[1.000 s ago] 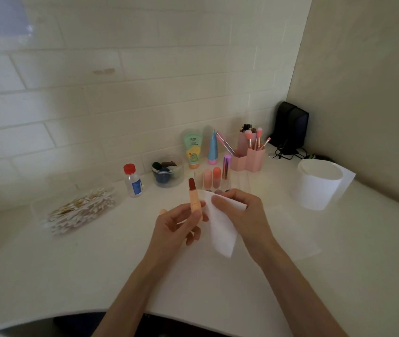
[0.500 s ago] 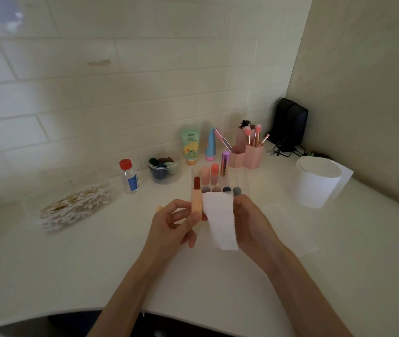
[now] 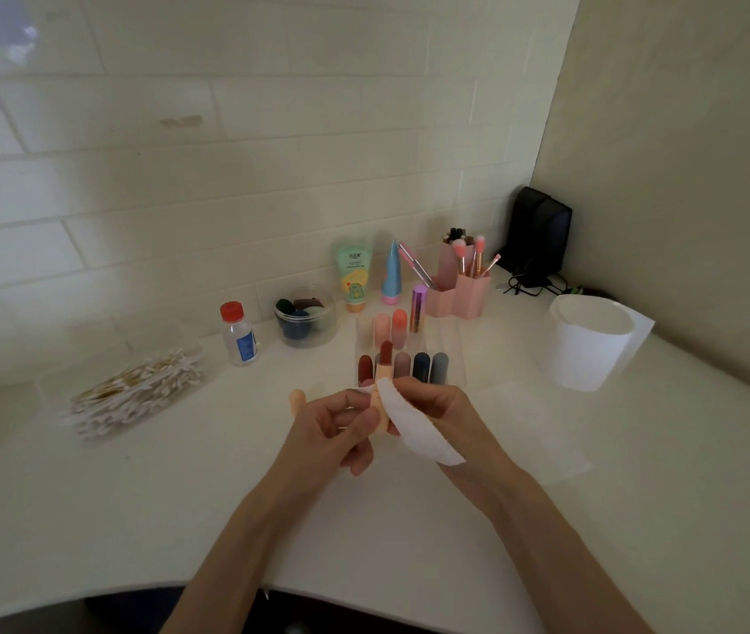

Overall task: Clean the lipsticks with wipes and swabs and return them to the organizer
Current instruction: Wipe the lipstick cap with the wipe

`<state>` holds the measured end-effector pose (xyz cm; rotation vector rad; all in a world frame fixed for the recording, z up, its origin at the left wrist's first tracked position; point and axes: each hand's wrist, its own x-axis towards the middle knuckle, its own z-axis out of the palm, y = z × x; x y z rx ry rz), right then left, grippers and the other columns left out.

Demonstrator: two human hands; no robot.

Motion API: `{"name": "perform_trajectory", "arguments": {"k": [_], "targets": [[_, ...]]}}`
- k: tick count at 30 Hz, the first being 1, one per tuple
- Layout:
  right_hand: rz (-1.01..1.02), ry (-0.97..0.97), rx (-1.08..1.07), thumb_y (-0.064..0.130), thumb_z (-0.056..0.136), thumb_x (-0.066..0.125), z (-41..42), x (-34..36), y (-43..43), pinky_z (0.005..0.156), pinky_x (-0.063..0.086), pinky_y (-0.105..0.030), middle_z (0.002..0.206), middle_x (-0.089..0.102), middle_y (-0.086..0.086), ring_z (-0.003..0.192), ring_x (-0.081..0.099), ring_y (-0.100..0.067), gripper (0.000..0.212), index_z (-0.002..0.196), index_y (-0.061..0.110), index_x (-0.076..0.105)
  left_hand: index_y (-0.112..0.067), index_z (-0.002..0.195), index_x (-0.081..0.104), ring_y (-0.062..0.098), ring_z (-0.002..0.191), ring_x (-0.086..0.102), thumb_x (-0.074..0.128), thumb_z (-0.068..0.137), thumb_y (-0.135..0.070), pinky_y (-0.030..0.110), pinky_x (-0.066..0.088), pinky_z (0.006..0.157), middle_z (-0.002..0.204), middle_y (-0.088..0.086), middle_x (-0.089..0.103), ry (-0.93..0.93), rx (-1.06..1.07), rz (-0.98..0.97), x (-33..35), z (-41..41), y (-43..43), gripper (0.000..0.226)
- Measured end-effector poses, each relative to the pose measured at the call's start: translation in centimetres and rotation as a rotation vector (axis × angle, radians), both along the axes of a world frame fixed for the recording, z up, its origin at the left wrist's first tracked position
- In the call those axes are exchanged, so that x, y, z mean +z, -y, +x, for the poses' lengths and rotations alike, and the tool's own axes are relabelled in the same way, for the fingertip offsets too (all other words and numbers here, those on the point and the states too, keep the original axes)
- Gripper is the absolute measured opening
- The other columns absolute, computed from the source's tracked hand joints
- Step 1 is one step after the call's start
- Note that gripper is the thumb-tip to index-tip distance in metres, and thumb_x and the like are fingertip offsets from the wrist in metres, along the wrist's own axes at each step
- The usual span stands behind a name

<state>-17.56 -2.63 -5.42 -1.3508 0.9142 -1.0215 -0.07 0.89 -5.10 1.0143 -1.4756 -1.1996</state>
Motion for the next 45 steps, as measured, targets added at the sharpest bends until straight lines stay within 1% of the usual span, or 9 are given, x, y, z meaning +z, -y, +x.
{"name": "perform_trajectory", "arguments": {"k": [8,11,15,22,28,32,35,40,45], "targets": [[-0.104,-0.005,0.069,0.029,0.092,0.066,-0.2,0.4,-0.7,0.08,0.052,-0.022,0.098,0.076,0.006,0.087,0.069,-0.009,0.029,0.116,0.016,0.076,-0.012,0.101,0.078,0.012,0.05,0.037,0.058,0.092,-0.026,0.019,0.037,0.053,0.06,-0.003,0.059,-0.034,-0.032,0.014,-0.7,0.2,0.3,0.026],[-0.15,-0.028,0.032,0.022,0.095,0.068,0.0,0.0,-0.5,0.092,0.058,-0.039,0.108,0.075,0.003,0.103,0.071,-0.022,0.026,0.118,0.012,0.076,-0.034,0.09,0.082,0.013,0.052,0.051,0.069,0.082,-0.028,0.017,0.049,0.064,0.071,-0.003,0.074,-0.008,0.077,-0.006,-1.0,0.2,0.7,0.016],[-0.233,-0.04,-0.016,0.032,0.095,0.072,0.3,-0.2,-0.5,0.093,0.054,-0.057,0.112,0.073,0.0,0.105,0.067,-0.034,0.028,0.115,0.014,0.078,-0.024,0.093,0.081,0.012,0.078,0.074,0.074,0.079,-0.029,0.023,0.053,0.084,0.089,-0.002,0.079,0.054,0.103,-0.033,-1.2,0.5,0.9,0.017],[-0.155,0.055,0.026,0.029,0.091,0.067,-0.3,-0.3,-0.6,0.103,0.054,-0.047,0.118,0.074,0.005,0.113,0.069,-0.023,0.03,0.119,0.02,0.075,-0.026,0.106,0.079,0.028,0.057,0.039,0.051,0.097,-0.035,0.024,0.034,0.056,0.065,0.009,0.06,-0.029,-0.12,0.073,-0.8,0.6,0.4,0.03],[-0.325,-0.076,-0.131,0.045,0.09,0.069,0.9,-0.9,-0.2,0.085,0.057,-0.052,0.111,0.068,0.001,0.099,0.065,-0.035,0.041,0.113,0.013,0.079,-0.017,0.093,0.08,0.037,0.069,0.065,0.077,0.077,-0.035,0.029,0.053,0.083,0.079,0.012,0.075,0.052,0.163,-0.039,-1.4,0.5,1.0,0.025],[-0.293,-0.049,-0.124,0.033,0.096,0.07,0.9,-1.0,0.0,0.092,0.059,-0.037,0.114,0.071,0.003,0.108,0.067,-0.024,0.035,0.118,0.007,0.076,-0.038,0.089,0.08,0.029,0.069,0.067,0.069,0.078,-0.037,0.026,0.056,0.068,0.083,0.0,0.077,-0.009,0.112,0.048,-1.0,0.0,0.8,0.016],[-0.216,0.031,-0.083,0.027,0.09,0.068,0.1,-0.9,-0.2,0.091,0.053,-0.02,0.111,0.075,0.007,0.109,0.069,-0.013,0.038,0.123,0.008,0.073,-0.021,0.105,0.077,0.019,0.056,0.051,0.05,0.096,-0.04,0.021,0.045,0.056,0.076,0.013,0.071,-0.044,-0.017,0.078,-1.0,0.3,0.5,0.034],[-0.244,0.001,-0.103,0.032,0.091,0.067,0.3,-0.7,-0.3,0.091,0.057,-0.03,0.109,0.074,0.006,0.104,0.069,-0.022,0.034,0.118,0.014,0.076,-0.017,0.106,0.078,0.025,0.056,0.049,0.061,0.09,-0.032,0.01,0.049,0.063,0.07,0.008,0.07,0.023,0.099,-0.013,-0.9,0.1,0.6,0.028],[-0.333,-0.058,-0.137,0.034,0.09,0.068,0.8,-0.9,-0.1,0.082,0.056,-0.028,0.103,0.07,0.012,0.096,0.065,-0.023,0.031,0.108,0.012,0.08,-0.026,0.09,0.079,0.034,0.068,0.066,0.074,0.076,-0.029,0.024,0.058,0.066,0.086,0.001,0.076,-0.019,0.163,-0.036,-1.2,0.1,1.1,0.014]]}}
